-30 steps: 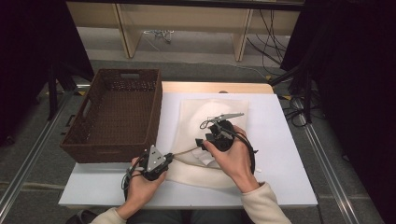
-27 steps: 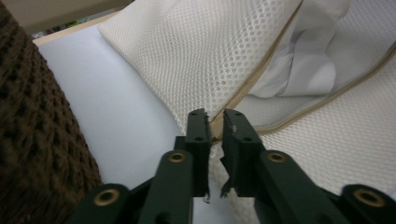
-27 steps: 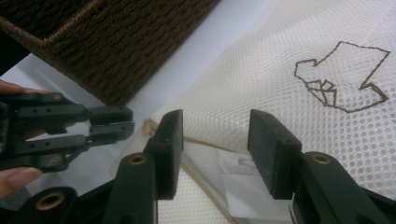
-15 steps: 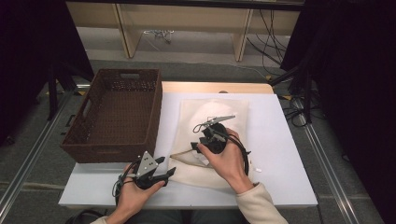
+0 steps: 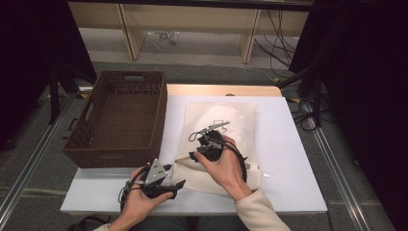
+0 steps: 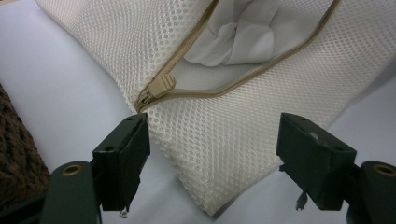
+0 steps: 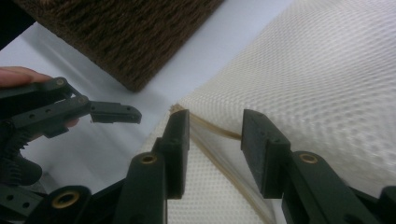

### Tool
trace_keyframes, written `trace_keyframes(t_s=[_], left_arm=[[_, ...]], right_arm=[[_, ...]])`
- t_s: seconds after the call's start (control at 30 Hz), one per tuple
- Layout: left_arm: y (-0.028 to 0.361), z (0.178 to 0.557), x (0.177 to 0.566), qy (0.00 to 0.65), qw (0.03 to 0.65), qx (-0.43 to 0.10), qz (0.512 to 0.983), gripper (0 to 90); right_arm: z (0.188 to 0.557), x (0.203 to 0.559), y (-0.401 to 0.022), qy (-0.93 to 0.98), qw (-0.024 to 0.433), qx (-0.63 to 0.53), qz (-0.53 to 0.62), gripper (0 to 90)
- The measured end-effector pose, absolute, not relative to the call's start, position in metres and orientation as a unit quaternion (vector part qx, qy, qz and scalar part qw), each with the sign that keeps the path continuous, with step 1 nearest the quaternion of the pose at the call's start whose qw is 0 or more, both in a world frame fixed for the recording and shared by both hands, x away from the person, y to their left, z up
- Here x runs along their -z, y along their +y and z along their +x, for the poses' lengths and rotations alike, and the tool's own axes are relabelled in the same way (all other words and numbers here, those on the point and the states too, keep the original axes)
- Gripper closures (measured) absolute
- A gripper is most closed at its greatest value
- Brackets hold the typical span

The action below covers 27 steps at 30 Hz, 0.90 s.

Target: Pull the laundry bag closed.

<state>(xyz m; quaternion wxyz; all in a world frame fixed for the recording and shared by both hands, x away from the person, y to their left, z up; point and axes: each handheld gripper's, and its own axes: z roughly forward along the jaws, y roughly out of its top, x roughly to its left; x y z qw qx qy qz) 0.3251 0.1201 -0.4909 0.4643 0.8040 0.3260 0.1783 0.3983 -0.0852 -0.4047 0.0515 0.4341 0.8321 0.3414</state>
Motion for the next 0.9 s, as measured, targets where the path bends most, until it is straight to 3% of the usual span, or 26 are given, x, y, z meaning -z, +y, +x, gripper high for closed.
trace_keyframes(t_s=[0.43,0.9], left_arm=[[0.117,0.326,0.491,0.325,0.469,-0.168,0.804,25.1],[0.118,0.329,0.491,0.330,0.467,-0.168,0.803,24.7]], right_arm=[[0.401,0.421,-0.063,0.844,0.010,-0.317,0.432,65.2],[0.405,0.425,-0.062,0.834,-0.002,-0.308,0.457,69.3]])
